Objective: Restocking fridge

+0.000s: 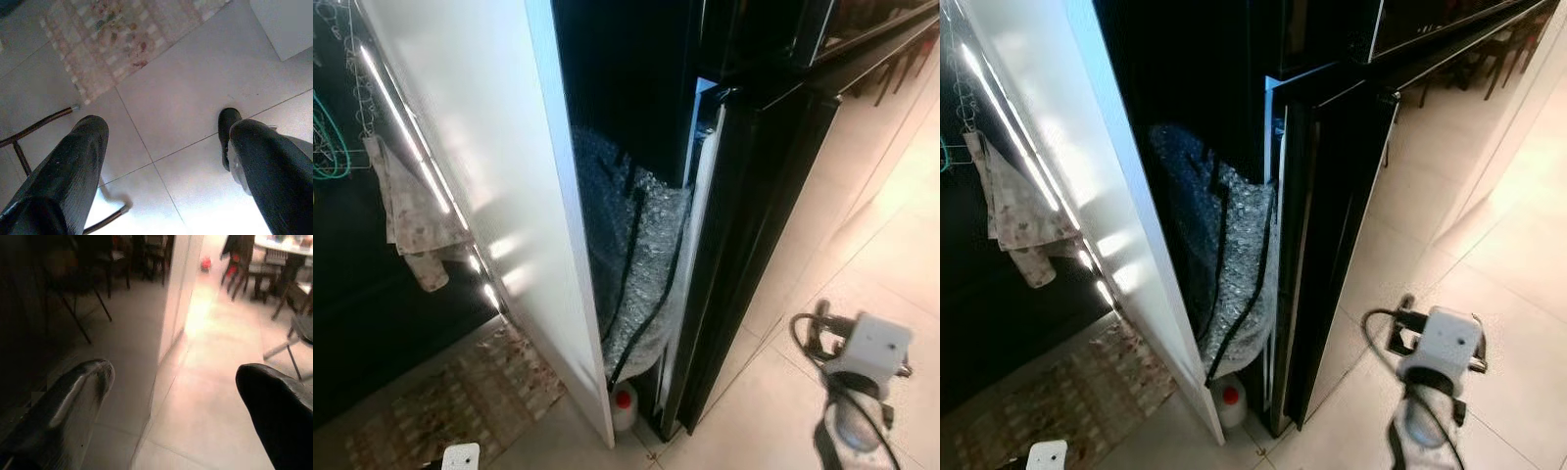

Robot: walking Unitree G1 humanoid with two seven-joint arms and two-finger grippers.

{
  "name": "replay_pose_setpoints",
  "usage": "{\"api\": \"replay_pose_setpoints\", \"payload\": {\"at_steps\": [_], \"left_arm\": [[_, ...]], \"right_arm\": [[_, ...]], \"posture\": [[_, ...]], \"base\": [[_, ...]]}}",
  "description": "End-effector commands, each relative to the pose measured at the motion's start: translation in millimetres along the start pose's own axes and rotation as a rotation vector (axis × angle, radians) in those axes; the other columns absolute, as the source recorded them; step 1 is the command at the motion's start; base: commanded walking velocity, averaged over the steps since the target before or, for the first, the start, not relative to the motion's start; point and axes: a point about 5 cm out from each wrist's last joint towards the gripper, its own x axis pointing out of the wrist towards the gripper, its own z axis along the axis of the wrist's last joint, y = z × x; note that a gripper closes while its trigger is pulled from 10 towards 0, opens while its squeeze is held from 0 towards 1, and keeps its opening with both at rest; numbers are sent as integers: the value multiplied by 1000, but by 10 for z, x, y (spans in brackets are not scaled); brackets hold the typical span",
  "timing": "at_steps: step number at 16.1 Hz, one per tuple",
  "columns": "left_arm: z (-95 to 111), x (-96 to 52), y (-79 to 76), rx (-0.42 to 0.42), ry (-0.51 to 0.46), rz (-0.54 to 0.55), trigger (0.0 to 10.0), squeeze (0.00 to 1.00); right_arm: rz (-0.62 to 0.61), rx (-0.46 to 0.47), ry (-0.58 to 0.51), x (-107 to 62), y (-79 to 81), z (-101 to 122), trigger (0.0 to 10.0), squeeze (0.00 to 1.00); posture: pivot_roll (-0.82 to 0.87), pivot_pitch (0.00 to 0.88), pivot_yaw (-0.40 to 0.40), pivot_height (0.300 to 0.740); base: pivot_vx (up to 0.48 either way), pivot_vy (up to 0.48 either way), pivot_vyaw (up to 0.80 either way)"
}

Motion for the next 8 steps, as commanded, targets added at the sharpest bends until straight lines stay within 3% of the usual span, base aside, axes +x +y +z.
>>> {"api": "replay_pose_setpoints", "payload": {"at_steps": [1,3,5,7,8], "left_arm": [[-45,-6,25,22,16,0,10000,0],[-48,-7,25,18,17,3,10000,0],[-52,-8,14,18,17,2,10000,0],[-49,-8,-23,16,21,-11,10000,0],[-41,-7,-35,10,20,-14,10000,0]], "right_arm": [[-46,11,80,14,-132,-181,10000,0],[-121,-12,257,38,-380,-579,10000,0],[-97,-88,407,-27,-504,-936,10000,0],[97,-199,668,-293,-423,-1425,10000,0],[219,-278,731,-415,-349,-1548,10000,0]], "posture": [[-114,0,44,740],[-117,0,46,740],[-120,0,48,740],[-105,0,38,740],[-98,0,33,740]], "base": [[0,0,0],[0,0,0],[0,0,0],[0,0,0],[0,0,0]]}}
